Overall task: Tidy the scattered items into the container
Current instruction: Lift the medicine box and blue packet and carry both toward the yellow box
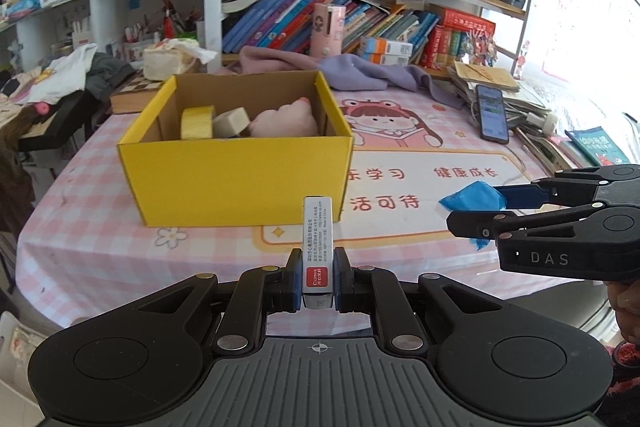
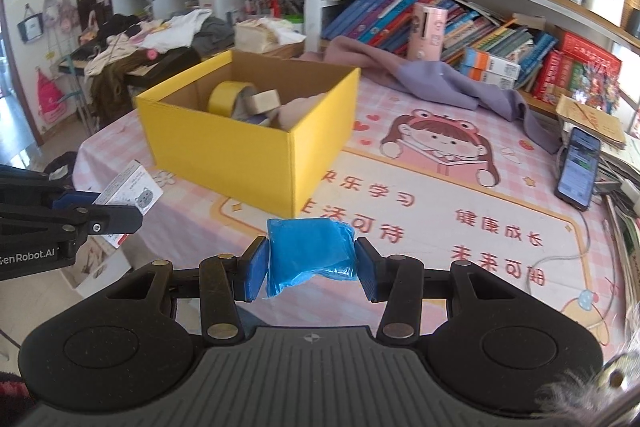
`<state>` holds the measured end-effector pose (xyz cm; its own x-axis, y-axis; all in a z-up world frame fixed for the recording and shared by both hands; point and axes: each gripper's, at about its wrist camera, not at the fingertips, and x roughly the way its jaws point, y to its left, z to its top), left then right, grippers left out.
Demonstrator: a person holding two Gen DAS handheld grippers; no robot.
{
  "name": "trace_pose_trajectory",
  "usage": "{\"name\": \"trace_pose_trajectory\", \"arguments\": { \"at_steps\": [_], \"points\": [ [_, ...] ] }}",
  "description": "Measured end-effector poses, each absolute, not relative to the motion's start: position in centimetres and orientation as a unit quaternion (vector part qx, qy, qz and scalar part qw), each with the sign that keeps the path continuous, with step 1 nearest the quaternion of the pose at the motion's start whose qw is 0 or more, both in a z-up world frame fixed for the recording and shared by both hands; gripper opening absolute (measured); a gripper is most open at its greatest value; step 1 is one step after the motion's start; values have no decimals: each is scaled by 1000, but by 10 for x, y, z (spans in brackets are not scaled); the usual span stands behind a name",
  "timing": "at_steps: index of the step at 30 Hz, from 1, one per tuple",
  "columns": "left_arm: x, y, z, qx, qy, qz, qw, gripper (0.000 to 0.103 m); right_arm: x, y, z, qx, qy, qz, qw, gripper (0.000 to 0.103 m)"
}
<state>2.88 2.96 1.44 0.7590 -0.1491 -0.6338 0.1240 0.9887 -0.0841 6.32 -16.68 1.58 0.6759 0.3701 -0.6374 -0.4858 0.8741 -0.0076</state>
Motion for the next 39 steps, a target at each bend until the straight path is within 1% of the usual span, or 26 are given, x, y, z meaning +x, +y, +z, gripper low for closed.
{"name": "trace_pose_trajectory", "arguments": {
  "at_steps": [18,39],
  "points": [
    [14,76,5,-52,357,-24,932,13,59,-118,7,-116,339,293,887,44],
    [30,101,2,-65,367,-19,928,13,69,-87,-3,-130,364,336,859,44]
  ]
}}
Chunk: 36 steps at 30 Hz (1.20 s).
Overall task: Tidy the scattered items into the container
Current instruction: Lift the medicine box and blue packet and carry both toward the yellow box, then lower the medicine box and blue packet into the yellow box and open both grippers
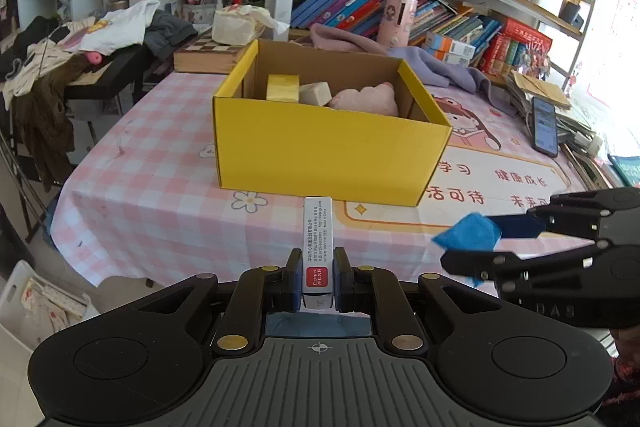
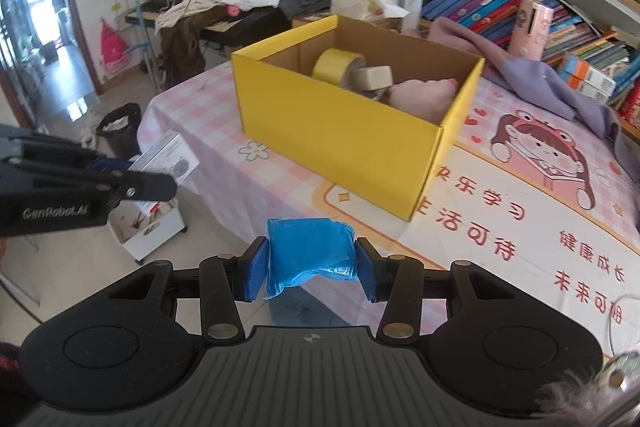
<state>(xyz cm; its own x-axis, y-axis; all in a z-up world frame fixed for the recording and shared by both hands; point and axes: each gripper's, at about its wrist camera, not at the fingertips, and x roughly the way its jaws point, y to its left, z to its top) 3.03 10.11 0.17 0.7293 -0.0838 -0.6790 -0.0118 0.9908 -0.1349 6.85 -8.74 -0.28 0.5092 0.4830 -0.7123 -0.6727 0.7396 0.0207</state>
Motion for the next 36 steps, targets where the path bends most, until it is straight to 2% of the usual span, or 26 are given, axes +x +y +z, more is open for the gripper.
{"name": "trace_pose_trajectory", "arguments": {
  "at_steps": [8,24,30,36],
  "points": [
    [45,104,4,-69,368,-16,927,13,78,-83,-3,-141,366,348,852,44],
    [121,98,48,-11,315,-9,949,13,154,-76,36,-114,262,381,879,43],
    [164,97,49,7,330,-13,944,13,196,-66,38,-123,252,377,883,43],
    [216,91,43,25,364,-52,930,13,237,-51,24,-149,278,391,865,43]
  ]
}}
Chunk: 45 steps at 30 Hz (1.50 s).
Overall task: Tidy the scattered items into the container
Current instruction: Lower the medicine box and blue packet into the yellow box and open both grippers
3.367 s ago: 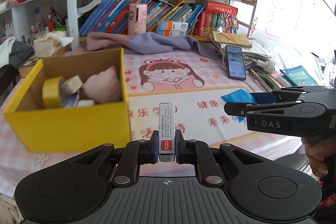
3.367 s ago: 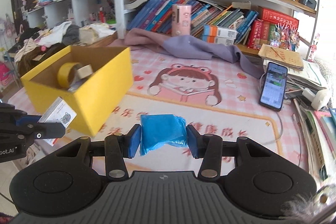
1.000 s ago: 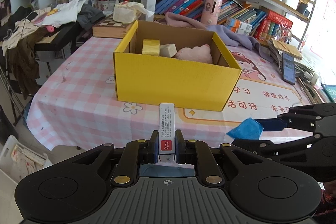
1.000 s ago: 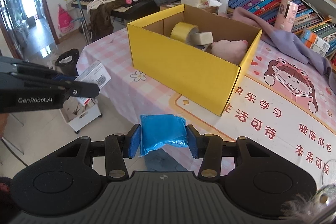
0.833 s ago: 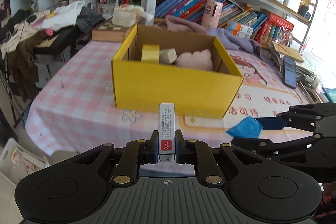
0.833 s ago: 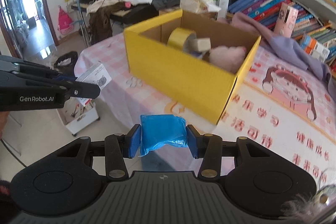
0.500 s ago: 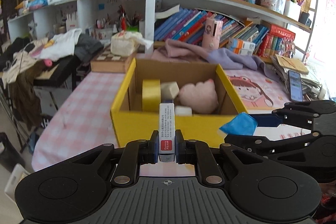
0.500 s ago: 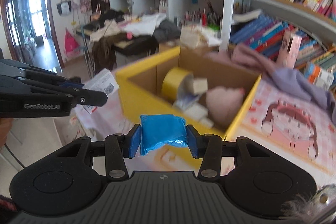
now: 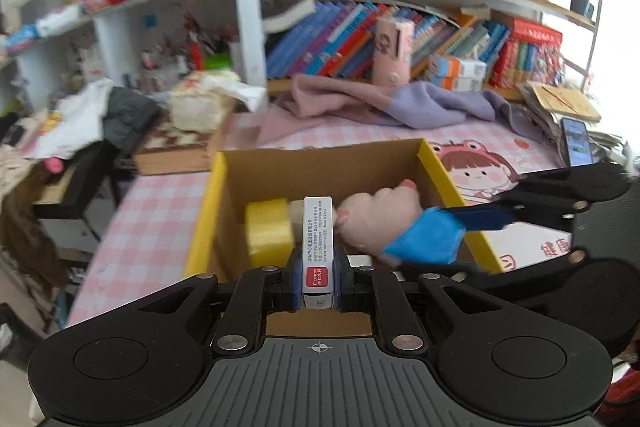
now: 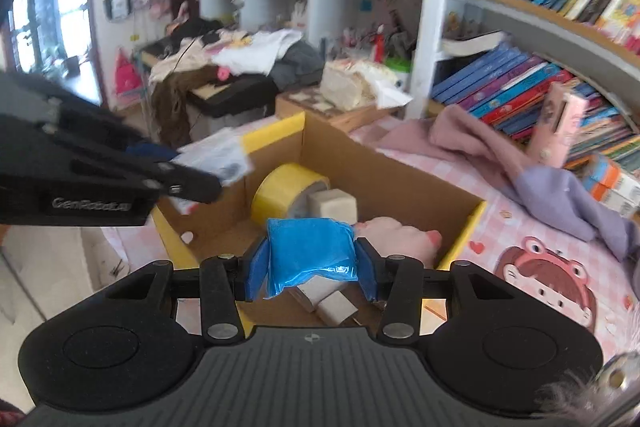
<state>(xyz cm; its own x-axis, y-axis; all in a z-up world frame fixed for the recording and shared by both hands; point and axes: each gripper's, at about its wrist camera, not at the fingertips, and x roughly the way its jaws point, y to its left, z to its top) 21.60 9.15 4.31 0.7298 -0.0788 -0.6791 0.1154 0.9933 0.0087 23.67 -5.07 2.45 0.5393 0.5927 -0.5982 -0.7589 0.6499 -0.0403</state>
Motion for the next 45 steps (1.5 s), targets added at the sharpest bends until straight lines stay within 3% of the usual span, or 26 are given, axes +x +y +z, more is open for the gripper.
{"name": "trace_pose_trajectory", "arguments": {
  "at_steps": [14,28,33,35,39,43,45],
  "points": [
    [321,78,-14,61,487,-113,864,13,298,-9,-17,-284,333,428,791,44],
    [341,77,-31,49,502,-123,855,14,307,-1,-31,-304,348,427,777,45],
    [336,77,-21,46,474,-122,871,23,310,-2,-28,-293,344,420,787,48],
    [332,78,-15,44,464,-118,877,32,310,-5,-24,-285,341,418,792,51],
    [319,76,0,55,442,-116,888,35,307,-13,-12,-261,338,415,804,53],
    [299,77,21,62,406,-105,905,50,299,-25,6,-239,320,408,821,58],
    [288,79,32,58,392,-104,912,51,293,-31,16,-229,310,404,830,58]
  ]
}}
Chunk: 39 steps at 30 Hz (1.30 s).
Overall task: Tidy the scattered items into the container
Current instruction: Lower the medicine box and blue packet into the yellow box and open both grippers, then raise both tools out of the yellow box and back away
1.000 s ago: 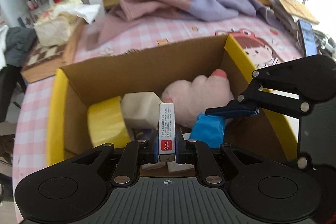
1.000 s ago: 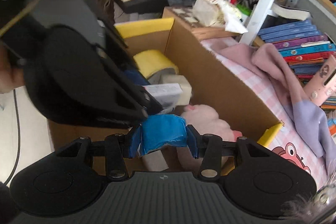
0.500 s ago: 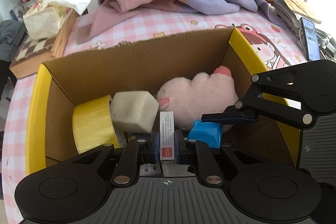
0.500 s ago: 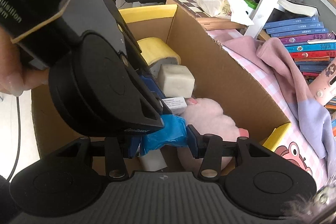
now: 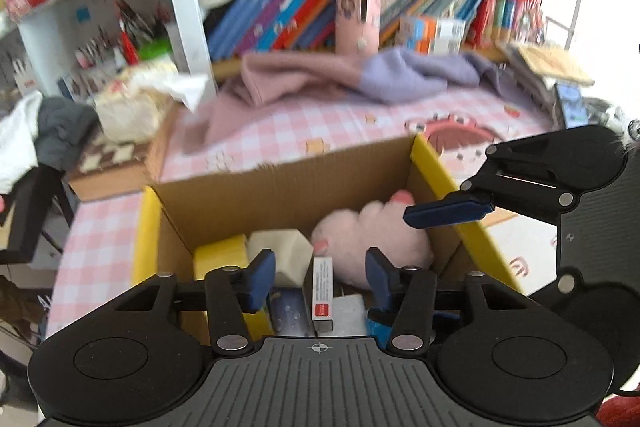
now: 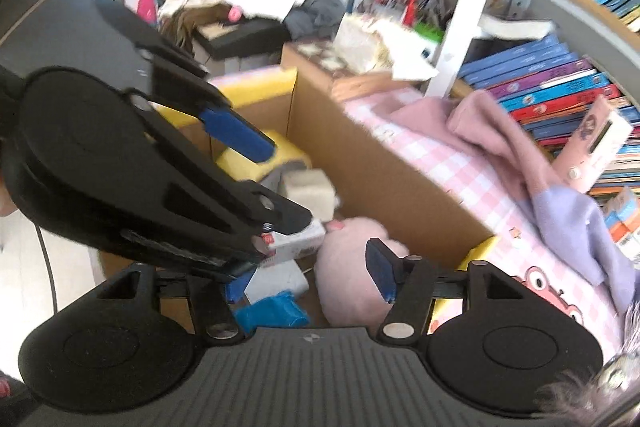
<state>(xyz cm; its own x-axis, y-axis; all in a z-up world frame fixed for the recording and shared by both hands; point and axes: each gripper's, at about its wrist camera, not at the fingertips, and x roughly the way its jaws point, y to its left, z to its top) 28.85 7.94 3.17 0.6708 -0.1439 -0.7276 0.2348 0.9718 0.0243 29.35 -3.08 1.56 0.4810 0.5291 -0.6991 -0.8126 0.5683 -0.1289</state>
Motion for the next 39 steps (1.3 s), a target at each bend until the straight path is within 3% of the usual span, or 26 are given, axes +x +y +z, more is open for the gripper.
{"name": "trace_pose_trajectory", "arguments": {
  "at_steps": [4,10,23,39],
  "points": [
    [268,83,52,52,363,-93,926,54,280,-44,33,-210,288,389,850,58],
    [230,84,72,41,321,-74,943,67,253,-66,57,-174,254,350,885,64],
    [128,80,89,25,258,-19,966,77,170,-112,76,-126,214,278,928,71],
    [45,69,60,6,256,24,966,78,80,-147,50,-97,224,223,944,75]
  ]
}}
